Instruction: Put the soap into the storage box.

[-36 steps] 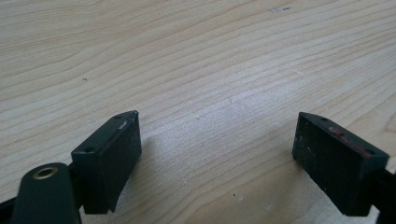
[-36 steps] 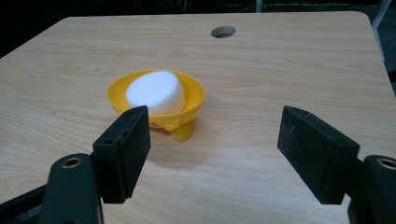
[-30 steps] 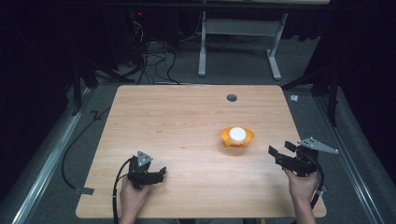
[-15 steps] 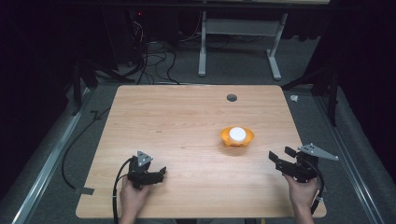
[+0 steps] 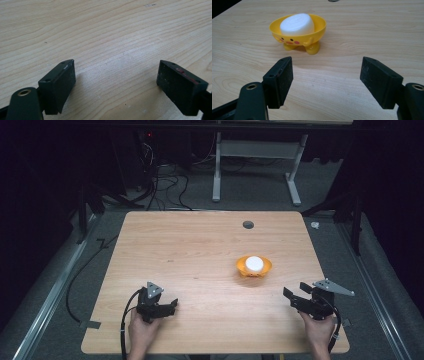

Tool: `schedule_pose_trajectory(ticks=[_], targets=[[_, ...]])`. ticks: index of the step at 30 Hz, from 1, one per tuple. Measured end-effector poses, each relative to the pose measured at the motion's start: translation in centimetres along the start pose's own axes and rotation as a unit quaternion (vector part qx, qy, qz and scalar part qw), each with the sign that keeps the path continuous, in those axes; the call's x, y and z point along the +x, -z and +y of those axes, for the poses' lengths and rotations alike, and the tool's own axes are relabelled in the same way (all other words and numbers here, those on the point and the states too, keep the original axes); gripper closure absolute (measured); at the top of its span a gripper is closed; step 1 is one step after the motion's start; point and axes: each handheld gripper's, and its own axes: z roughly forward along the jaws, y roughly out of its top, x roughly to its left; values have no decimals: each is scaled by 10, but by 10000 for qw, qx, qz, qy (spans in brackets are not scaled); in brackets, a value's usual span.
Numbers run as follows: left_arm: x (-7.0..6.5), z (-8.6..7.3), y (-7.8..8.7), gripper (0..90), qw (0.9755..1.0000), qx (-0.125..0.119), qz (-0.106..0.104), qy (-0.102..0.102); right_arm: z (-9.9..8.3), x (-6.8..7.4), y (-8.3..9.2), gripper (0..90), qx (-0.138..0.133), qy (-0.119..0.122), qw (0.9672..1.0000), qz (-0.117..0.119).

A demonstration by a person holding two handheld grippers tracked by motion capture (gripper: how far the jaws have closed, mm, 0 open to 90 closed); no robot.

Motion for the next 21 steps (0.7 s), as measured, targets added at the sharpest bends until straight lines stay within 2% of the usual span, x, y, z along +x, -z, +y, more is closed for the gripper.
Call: schedule_pose_trajectory(ticks=[10, 21], targets=[[0, 0, 0, 159, 10000, 0, -1, 1, -11, 6, -10, 278, 165, 35, 9999, 16], [0, 0, 0, 159, 10000, 0, -1, 0, -20, 13, -25, 281, 377, 181, 9991, -18]])
